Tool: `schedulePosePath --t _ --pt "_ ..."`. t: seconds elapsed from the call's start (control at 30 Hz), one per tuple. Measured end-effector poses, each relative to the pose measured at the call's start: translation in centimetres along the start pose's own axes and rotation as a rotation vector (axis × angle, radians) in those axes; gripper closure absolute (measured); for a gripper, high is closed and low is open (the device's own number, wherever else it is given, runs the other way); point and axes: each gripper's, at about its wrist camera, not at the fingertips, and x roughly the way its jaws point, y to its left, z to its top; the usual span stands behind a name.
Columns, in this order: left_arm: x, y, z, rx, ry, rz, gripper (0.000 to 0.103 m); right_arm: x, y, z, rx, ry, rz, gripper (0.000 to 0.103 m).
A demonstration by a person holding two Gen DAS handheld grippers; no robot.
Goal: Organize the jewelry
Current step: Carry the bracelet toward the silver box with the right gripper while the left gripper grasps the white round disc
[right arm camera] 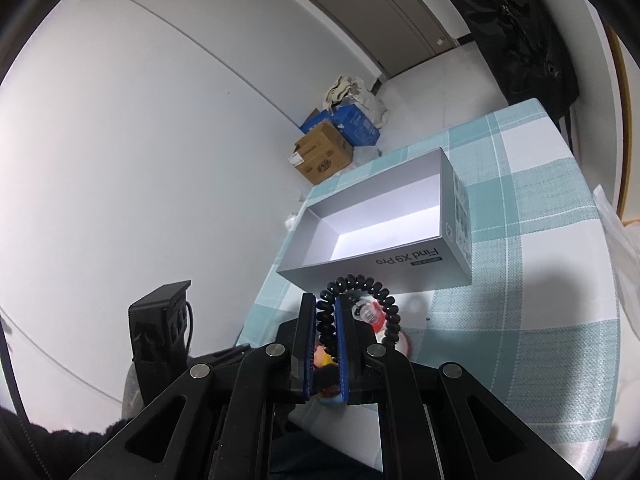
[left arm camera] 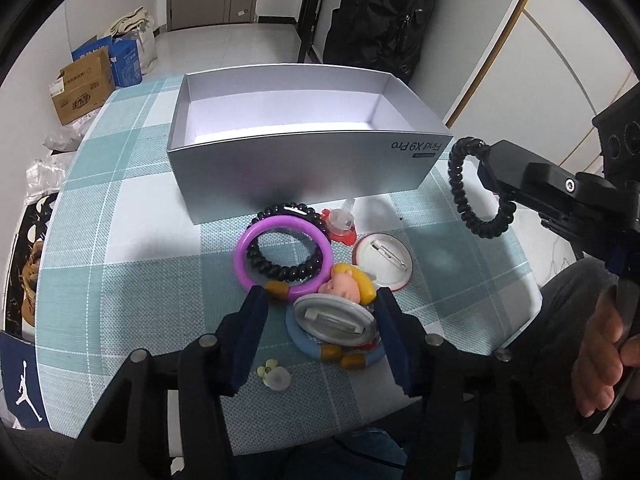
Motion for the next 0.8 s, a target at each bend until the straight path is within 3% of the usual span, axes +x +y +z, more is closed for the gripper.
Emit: schedulePosePath --t 0.07,0.13,0.43,0.8 --pt "-0.2 0.0 -0.1 -0.002 -0.003 -0.011 0.057 0.1 0.0 0.0 0.002 0.003 -0.001 0.094" --pt "-0.4 -0.2 -0.1 0.002 -0.005 -0.031 0.069 0.1 0.1 0.0 -0.002 0.002 -0.004 0.094" --pt "-0.5 -0.2 0.0 0.019 -0.009 -0.027 0.069 0.2 0.0 0.0 0.0 0.001 -0.012 0.094" --pt "-1.7 1.1 0.5 -0.055 -0.052 -0.106 0.069 0.3 -0.1 0.0 -0.001 0.0 -0.02 0.094"
